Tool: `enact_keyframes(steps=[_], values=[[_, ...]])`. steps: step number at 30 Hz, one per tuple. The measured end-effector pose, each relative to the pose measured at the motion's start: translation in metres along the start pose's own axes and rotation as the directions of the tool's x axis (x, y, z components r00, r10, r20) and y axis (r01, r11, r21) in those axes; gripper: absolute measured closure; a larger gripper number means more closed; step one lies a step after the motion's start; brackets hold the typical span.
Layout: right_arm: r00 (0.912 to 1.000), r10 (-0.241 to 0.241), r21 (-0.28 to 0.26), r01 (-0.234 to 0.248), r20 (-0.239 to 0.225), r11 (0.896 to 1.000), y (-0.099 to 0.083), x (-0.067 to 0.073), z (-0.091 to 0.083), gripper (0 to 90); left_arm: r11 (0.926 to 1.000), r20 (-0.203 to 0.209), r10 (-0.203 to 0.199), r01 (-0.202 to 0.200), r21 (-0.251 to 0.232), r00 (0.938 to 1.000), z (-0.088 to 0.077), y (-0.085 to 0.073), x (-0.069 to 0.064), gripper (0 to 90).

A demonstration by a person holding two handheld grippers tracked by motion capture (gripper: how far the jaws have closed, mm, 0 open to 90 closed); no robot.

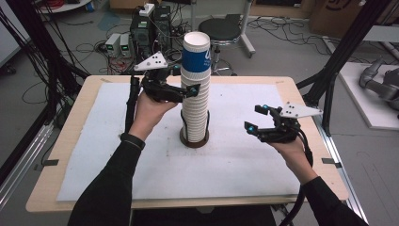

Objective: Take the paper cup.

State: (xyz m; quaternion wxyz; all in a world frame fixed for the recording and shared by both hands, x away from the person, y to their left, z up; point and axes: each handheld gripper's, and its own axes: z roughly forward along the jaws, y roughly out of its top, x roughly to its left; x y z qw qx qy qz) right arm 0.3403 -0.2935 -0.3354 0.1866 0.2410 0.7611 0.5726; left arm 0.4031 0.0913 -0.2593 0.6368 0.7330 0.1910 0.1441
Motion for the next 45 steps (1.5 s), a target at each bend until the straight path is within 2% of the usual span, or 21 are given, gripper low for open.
enact_keyframes(steps=[3, 4, 5, 7, 8, 10, 18, 23, 28, 37, 45], values=[[0.9999, -0.011, -0.008, 0.011, -0.01, 1.0, 0.011, 0.0, 0.001, 21.8, 1.0, 0.0, 0.0, 0.0, 0.0, 1.0, 0.0, 0.0, 0.0, 12.8], [0.9995, -0.023, -0.014, 0.023, -0.021, 1.0, 0.026, -0.001, 0.002, 21.8, 1.0, 0.002, 0.002, -0.002, -0.002, 1.0, 0.0, 0.0, 0.0, 12.9], [0.9992, -0.03, -0.024, 0.029, -0.025, 0.999, 0.033, -0.001, 0.003, 21.8, 1.0, 0.001, 0.002, -0.002, -0.002, 1.0, 0.0, 0.0, 0.0, 12.9], [0.9991, -0.03, -0.028, 0.029, -0.029, 0.999, 0.038, -0.001, 0.003, 21.9, 1.0, 0.001, 0.004, -0.004, -0.001, 1.0, 0.0, 0.0, 0.001, 12.9], [0.9985, -0.035, -0.045, 0.033, -0.043, 0.998, 0.055, -0.002, 0.005, 21.9, 1.0, 0.001, 0.002, -0.002, -0.002, 1.0, 0.0, 0.0, 0.0, 12.9], [0.9977, -0.047, -0.054, 0.045, -0.049, 0.998, 0.067, -0.002, 0.007, 21.9, 1.0, 0.001, 0.002, -0.002, -0.002, 1.0, 0.0, 0.0, 0.0, 12.9], [0.9948, -0.058, -0.094, 0.05, -0.084, 0.994, 0.118, -0.001, 0.018, 22.0, 1.0, 0.0, 0.005, -0.005, 0.0, 1.0, 0.0, 0.0, 0.0, 13.1], [0.9909, -0.064, -0.1, 0.052, -0.118, 0.994, 0.145, 0.0, 0.027, 22.0, 1.0, 0.001, 0.005, -0.005, -0.001, 1.0, 0.0, 0.0, 0.0, 13.1], [0.9875, -0.074, -0.107, 0.059, -0.139, 0.993, 0.167, 0.004, 0.035, 22.0, 1.0, 0.001, 0.003, -0.003, -0.003, 1.0, 0.0, 0.0, 0.0, 13.1], [0.9787, -0.094, -0.098, 0.077, -0.182, 0.992, 0.203, 0.016, 0.06, 22.0, 1.0, 0.004, 0.007, -0.007, -0.001, 1.0, 0.0, 0.0, 0.001, 13.2], [0.9807, -0.075, -0.071, 0.063, -0.18, 0.995, 0.222, 0.026, 0.082, 22.0, 1.0, 0.003, 0.006, -0.006, -0.003, 1.0, 0.0, 0.0, 0.001, 13.2]])
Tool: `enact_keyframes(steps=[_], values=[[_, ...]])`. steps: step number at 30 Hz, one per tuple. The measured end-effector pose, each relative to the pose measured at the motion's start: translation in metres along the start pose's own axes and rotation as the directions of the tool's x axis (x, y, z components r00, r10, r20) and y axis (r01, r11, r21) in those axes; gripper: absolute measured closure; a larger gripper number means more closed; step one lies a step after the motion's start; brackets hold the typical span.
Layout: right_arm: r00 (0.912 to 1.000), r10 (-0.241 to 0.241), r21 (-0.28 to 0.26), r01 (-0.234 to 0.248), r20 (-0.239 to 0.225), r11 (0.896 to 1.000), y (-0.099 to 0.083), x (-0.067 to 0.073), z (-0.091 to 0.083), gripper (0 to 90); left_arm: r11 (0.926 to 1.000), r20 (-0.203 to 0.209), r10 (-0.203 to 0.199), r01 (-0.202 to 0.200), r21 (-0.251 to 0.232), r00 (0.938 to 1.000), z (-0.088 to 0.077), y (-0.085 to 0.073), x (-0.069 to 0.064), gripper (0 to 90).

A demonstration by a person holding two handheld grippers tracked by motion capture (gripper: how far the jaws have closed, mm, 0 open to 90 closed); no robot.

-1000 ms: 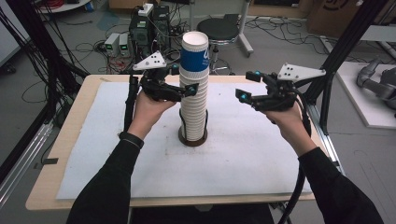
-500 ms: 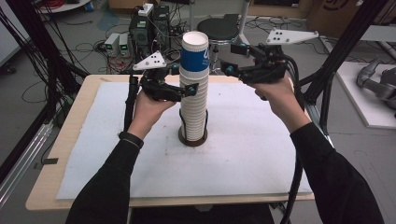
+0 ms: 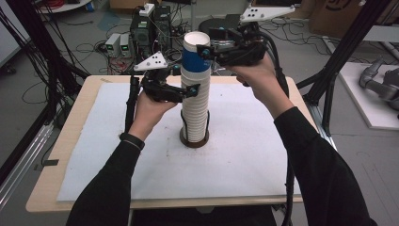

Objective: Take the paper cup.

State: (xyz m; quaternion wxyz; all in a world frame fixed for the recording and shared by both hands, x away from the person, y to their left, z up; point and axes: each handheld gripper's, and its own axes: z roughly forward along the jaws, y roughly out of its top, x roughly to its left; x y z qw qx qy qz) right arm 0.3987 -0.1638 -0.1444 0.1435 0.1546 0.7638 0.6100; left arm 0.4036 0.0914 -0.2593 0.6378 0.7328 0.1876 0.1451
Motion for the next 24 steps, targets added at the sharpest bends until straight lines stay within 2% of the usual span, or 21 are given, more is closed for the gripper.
enact_keyframes(steps=[6, 9, 11, 12, 19, 24], values=[[0.9995, 0.029, 0.009, -0.029, 0.011, 1.0, 0.003, -0.003, 0.012, 22.0, 1.0, 0.002, 0.003, -0.003, 0.002, 1.0, 0.0, 0.0, 0.0, 13.2], [0.9991, 0.042, 0.021, -0.042, 0.004, 0.999, 0.002, -0.004, 0.016, 26.2, 1.0, 0.002, 0.005, -0.005, 0.002, 1.0, 0.0, 0.0, 0.0, 13.2], [0.9991, 0.042, 0.026, -0.042, -0.001, 0.999, 0.002, -0.005, 0.018, 27.1, 1.0, 0.002, 0.008, -0.008, 0.006, 1.0, -0.001, 0.0, 0.0, 13.2], [0.9989, 0.047, 0.03, -0.047, 0.001, 0.998, 0.001, -0.005, 0.018, 30.9, 1.0, 0.002, 0.007, -0.007, 0.005, 1.0, -0.001, 0.0, 0.0, 13.2], [0.9991, 0.042, 0.027, -0.042, -0.002, 0.999, 0.001, -0.006, 0.018, 31.7, 1.0, 0.002, 0.008, -0.008, 0.005, 1.0, 0.0, 0.0, 0.0, 13.2], [0.9996, 0.029, -0.018, -0.029, 0.001, 0.999, 0.005, -0.005, 0.015, 31.8, 1.0, 0.002, 0.006, -0.006, 0.002, 1.0, 0.0, 0.0, 0.0, 13.2]])
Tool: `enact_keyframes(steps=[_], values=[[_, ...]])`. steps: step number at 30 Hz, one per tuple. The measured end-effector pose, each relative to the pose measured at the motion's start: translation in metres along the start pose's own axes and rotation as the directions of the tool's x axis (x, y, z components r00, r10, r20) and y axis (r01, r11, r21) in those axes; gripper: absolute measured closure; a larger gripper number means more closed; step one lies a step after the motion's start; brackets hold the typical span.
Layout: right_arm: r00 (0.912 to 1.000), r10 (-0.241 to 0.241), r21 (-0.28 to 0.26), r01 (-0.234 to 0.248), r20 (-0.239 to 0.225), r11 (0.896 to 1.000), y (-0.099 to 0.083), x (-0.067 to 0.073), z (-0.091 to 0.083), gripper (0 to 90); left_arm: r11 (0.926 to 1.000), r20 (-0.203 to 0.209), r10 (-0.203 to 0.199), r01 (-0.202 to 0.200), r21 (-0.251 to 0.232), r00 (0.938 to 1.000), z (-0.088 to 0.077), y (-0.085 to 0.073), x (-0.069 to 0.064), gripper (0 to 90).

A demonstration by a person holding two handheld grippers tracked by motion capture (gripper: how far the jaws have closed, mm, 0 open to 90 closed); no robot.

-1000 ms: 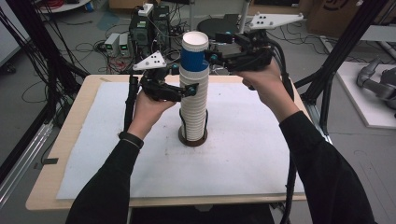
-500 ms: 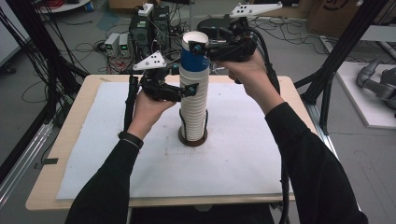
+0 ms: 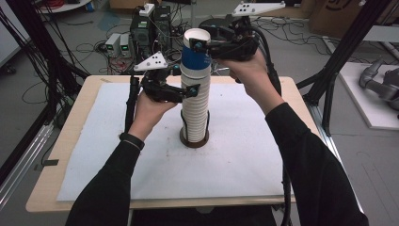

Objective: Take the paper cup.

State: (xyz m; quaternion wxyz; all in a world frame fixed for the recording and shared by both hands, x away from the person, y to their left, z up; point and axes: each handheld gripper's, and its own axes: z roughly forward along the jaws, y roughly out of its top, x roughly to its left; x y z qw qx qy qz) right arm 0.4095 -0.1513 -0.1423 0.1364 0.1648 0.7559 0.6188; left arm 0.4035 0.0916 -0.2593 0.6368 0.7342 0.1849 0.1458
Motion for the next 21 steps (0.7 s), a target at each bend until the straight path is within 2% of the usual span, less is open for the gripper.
enact_keyframes(steps=[9, 21], values=[[0.9996, -0.025, -0.06, 0.026, 0.011, 0.998, 0.018, 0.007, -0.01, 31.8, 1.0, -0.001, -0.001, 0.001, 0.001, 1.0, 0.0, 0.0, 0.0, 13.2], [0.9981, -0.062, -0.149, 0.062, 0.004, 0.987, 0.044, 0.018, -0.035, 31.9, 1.0, -0.002, -0.002, 0.002, 0.0, 1.0, 0.0, 0.0, -0.001, 13.3]])
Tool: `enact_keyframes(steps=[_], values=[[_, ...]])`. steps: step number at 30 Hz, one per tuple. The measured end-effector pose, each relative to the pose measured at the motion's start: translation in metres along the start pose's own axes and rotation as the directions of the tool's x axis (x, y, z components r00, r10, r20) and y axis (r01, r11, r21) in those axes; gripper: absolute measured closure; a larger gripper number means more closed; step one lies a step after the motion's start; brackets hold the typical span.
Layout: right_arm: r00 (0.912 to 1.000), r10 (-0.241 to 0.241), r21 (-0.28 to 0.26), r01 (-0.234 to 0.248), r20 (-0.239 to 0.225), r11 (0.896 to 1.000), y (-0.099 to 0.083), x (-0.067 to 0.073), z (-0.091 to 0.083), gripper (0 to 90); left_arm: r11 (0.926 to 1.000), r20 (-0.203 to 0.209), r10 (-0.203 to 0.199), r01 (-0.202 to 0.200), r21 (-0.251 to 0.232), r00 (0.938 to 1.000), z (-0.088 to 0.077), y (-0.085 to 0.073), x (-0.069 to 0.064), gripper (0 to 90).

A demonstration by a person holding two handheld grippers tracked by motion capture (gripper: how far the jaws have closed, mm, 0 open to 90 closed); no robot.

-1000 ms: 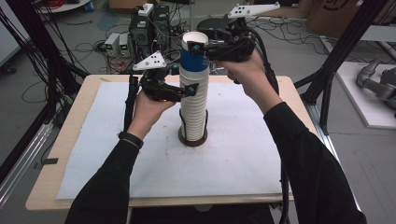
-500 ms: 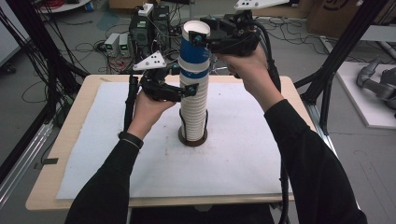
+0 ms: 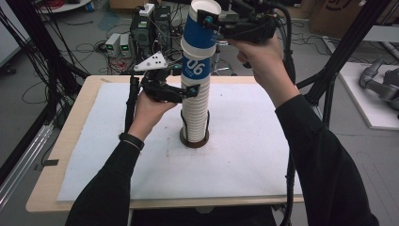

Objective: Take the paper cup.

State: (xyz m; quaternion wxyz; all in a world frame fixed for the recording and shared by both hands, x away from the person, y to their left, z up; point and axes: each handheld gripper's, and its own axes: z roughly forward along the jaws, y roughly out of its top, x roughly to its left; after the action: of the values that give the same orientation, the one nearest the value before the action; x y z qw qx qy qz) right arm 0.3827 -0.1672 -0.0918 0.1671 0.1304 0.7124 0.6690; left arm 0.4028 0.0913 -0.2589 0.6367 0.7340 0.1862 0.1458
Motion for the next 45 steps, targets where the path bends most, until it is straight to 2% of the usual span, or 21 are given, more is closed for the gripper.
enact_keyframes(steps=[8, 16, 22, 23, 27, 32, 37, 39, 40, 43, 45], values=[[0.9998, -0.017, -0.019, 0.017, -0.009, 1.0, 0.006, 0.001, -0.022, 31.9, 1.0, -0.001, -0.001, 0.001, -0.001, 1.0, 0.0, 0.0, 0.0, 13.3], [0.9997, -0.022, -0.012, 0.021, -0.008, 1.0, -0.005, 0.003, -0.048, 31.9, 1.0, -0.002, 0.002, -0.002, 0.0, 1.0, 0.0, 0.0, 0.0, 13.3], [0.9999, -0.012, -0.003, 0.012, -0.01, 1.0, -0.022, 0.005, -0.063, 31.9, 0.9999, -0.005, 0.008, -0.008, 0.007, 1.0, -0.001, 0.0, -0.001, 13.4], [0.9999, -0.004, 0.005, 0.004, -0.016, 1.0, -0.033, 0.005, -0.069, 31.9, 0.9999, -0.006, 0.008, -0.008, 0.006, 1.0, -0.001, 0.0, -0.001, 13.4], [0.9998, 0.012, 0.008, -0.012, -0.017, 1.0, -0.048, 0.006, -0.077, 31.9, 0.9999, -0.006, 0.011, -0.011, 0.008, 0.9999, -0.001, 0.0, -0.001, 13.4], [0.9993, 0.027, 0.024, -0.027, -0.025, 0.999, -0.071, 0.006, -0.085, 31.9, 0.9998, -0.014, 0.015, -0.014, 0.013, 0.9998, -0.002, 0.001, -0.002, 13.5], [0.9989, 0.046, 0.052, -0.045, -0.012, 0.998, -0.094, 0.006, -0.091, 31.9, 0.9999, -0.014, 0.014, -0.014, 0.01, 0.9998, -0.002, 0.001, -0.002, 13.7], [0.9988, 0.048, 0.054, -0.047, -0.011, 0.997, -0.098, 0.006, -0.092, 31.9, 0.9999, -0.015, 0.013, -0.013, 0.009, 0.9998, -0.002, 0.001, -0.002, 13.6], [0.9979, 0.063, 0.059, -0.063, -0.012, 0.996, -0.109, 0.006, -0.094, 31.9, 0.9999, -0.013, 0.014, -0.014, 0.006, 0.9998, -0.002, 0.001, -0.002, 13.6], [0.9977, 0.067, 0.055, -0.067, -0.009, 0.996, -0.116, 0.006, -0.096, 31.9, 0.9998, -0.014, 0.017, -0.017, 0.006, 0.9998, -0.002, 0.001, -0.002, 13.6], [0.9966, 0.082, 0.061, -0.081, -0.011, 0.995, -0.127, 0.006, -0.099, 31.9, 0.9997, -0.012, 0.022, -0.022, 0.008, 0.9997, -0.003, 0.001, -0.002, 12.9]])
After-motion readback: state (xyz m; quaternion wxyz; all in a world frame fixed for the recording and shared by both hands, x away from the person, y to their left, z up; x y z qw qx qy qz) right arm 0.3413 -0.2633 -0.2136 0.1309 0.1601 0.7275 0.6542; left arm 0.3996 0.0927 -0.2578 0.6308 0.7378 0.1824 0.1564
